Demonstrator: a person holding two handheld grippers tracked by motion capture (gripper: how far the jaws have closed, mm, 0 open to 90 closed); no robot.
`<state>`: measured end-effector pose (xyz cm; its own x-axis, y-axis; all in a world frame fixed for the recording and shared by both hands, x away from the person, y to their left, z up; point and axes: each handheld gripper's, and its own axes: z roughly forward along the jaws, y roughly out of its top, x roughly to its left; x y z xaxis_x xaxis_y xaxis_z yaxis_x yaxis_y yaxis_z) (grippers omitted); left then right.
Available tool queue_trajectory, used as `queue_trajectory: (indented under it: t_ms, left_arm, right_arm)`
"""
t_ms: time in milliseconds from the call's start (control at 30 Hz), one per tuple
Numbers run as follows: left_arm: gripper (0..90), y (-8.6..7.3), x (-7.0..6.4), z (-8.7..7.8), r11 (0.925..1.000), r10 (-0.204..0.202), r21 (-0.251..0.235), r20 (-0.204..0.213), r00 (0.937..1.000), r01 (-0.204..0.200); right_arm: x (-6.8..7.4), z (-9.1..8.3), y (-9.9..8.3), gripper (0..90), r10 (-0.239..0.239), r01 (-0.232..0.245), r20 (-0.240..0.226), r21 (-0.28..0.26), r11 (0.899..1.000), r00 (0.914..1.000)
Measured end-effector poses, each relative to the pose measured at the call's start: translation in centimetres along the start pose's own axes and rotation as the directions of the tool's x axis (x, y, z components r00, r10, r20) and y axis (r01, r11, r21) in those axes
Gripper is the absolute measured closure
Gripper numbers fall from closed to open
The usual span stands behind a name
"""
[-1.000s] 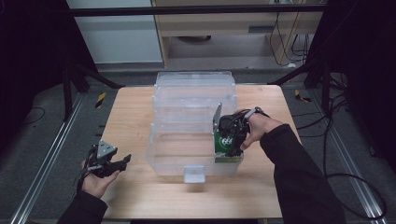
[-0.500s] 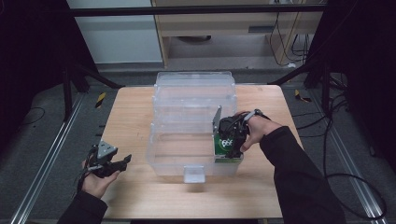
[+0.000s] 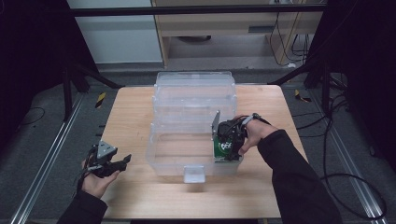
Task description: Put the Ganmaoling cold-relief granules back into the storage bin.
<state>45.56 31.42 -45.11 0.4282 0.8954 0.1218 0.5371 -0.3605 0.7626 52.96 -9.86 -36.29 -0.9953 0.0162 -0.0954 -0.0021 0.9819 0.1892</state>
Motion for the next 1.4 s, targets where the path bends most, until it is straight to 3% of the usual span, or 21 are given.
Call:
queue_trajectory:
  t_ms: [300, 867, 967, 1133, 1400]
  left_arm:
    - [36.9, 0.0, 0.0, 0.0, 1.0, 0.002, 0.001, -0.001, 1.0, -0.002]
    - [37.2, 0.0, 0.0, 0.0, 1.0, 0.003, 0.001, -0.001, 1.0, -0.003]
    - [37.3, 0.0, 0.0, 0.0, 1.0, 0.004, 0.002, 0.0, 1.0, -0.004]
    - [37.4, 0.0, -0.1, 0.0, 1.0, 0.004, 0.0, -0.001, 1.0, -0.004]
    - [37.4, 0.0, -0.1, 0.1, 1.0, 0.004, 0.003, -0.001, 1.0, -0.004]
  right_arm:
    - [0.0, 0.5, -0.2, 16.9, 0.004, -0.004, 0.0, -0.013, 1.0, 1.0]
    - [-0.2, 1.4, -0.3, 16.2, 0.04, -0.04, -0.012, 0.014, 0.999, 0.9991]
    - [-0.2, 0.7, -0.5, 17.9, 0.061, -0.061, -0.013, -0.026, 0.998, 0.9981]
    - [0.2, -0.3, -1.0, 19.7, 0.051, -0.05, 0.016, -0.045, 0.998, 0.9986]
    - [0.9, -2.5, -1.6, 24.9, 0.121, -0.112, 0.083, -0.113, 0.987, 0.9892]
